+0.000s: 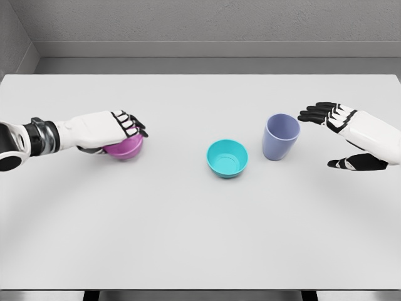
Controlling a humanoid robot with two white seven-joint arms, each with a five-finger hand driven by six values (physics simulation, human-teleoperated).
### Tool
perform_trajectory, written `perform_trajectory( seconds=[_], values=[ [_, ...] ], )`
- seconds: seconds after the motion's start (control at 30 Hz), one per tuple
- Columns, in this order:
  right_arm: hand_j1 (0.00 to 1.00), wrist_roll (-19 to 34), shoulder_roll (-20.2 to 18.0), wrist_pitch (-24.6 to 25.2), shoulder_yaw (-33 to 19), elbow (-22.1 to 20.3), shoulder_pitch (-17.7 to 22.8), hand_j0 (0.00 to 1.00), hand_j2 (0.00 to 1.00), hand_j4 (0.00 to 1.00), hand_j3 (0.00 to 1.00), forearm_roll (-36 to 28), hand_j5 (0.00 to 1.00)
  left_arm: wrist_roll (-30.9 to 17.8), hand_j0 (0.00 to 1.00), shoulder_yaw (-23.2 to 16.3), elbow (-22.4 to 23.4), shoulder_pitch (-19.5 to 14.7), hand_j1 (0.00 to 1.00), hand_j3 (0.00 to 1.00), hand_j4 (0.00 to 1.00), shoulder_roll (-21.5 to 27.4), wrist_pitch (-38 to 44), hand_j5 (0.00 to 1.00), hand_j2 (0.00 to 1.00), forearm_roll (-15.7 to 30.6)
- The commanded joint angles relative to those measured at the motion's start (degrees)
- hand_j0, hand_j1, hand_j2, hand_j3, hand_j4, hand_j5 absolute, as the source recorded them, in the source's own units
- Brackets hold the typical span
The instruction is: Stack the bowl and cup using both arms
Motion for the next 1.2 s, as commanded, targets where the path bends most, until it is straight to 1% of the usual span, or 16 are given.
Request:
perform_trajectory(
  seconds=[0.0,0.13,0.27,0.4,0.47,0.5,0.63,0.73,0.77,0.87,0.9,1.17],
  values=[
    [1.00,0.0,0.0,0.0,0.0,0.0,0.0,1.00,1.00,1.00,1.00,-0.4,1.00,0.4,0.46,0.4,-1.3,0.1,0.46,0.46,0.46,-0.1,0.1,0.46,0.46,2.1],
    [1.00,0.0,0.0,0.0,0.0,0.1,0.0,1.00,1.00,1.00,1.00,-0.4,1.00,0.8,0.46,0.5,-2.3,0.0,0.46,0.46,0.46,-2.9,0.1,0.46,0.46,3.4],
    [1.00,0.0,0.0,0.0,0.0,0.0,0.0,1.00,1.00,1.00,1.00,-0.4,1.00,1.2,0.46,0.5,-2.4,-0.4,0.46,0.46,0.46,-6.4,0.1,0.46,0.46,3.6],
    [1.00,0.0,0.0,0.0,0.0,0.0,0.0,1.00,1.00,1.00,1.00,-0.4,1.00,1.2,0.47,0.5,-4.0,-0.6,0.47,0.47,0.47,-10.2,0.1,0.47,0.47,3.3],
    [1.00,0.0,0.0,0.0,0.0,0.0,0.0,1.00,1.00,1.00,1.00,-0.4,1.00,1.2,0.47,0.4,-4.3,-1.5,0.47,0.47,0.47,-11.8,0.1,0.47,0.47,3.0],
    [1.00,-0.1,0.0,0.0,0.0,0.0,0.0,1.00,1.00,1.00,1.00,-0.4,1.00,1.2,0.47,0.4,-5.2,-2.1,0.47,0.47,0.47,-12.9,0.1,0.47,0.47,3.0],
    [1.00,0.0,0.0,0.0,0.0,0.0,0.0,1.00,1.00,1.00,1.00,-0.4,1.00,1.2,0.47,-0.4,-5.1,-3.3,0.47,0.47,0.47,-16.6,0.1,0.47,0.47,2.9],
    [1.00,0.0,0.0,0.0,0.0,0.0,0.0,1.00,1.00,1.00,1.00,-0.4,1.00,1.1,0.47,-1.2,-4.8,-3.5,0.47,0.47,0.47,-18.4,0.1,0.47,0.47,2.7],
    [1.00,0.0,0.0,0.0,0.0,0.0,0.0,1.00,1.00,1.00,1.00,-0.4,1.00,1.1,0.47,-2.1,-4.8,-4.0,0.47,0.47,0.47,-18.7,0.1,0.47,0.47,1.8],
    [1.00,0.0,0.0,0.0,0.0,0.0,0.0,1.00,1.00,1.00,1.00,-0.4,1.00,1.1,0.47,-3.0,-4.3,-4.0,0.47,0.47,0.47,-21.1,0.1,0.47,0.47,-1.0],
    [1.00,0.0,0.0,0.0,0.0,0.1,0.0,1.00,1.00,1.00,1.00,-0.4,1.00,1.1,0.47,-4.2,-4.0,-4.3,0.47,0.47,0.47,-21.4,0.1,0.47,0.47,-1.4],
    [1.00,0.0,0.0,0.0,0.0,0.2,-0.1,1.00,1.00,1.00,1.00,-0.4,1.00,1.1,0.48,-6.1,-1.1,-4.4,0.48,0.48,0.48,-23.6,0.1,0.48,0.48,-4.3]
  ],
)
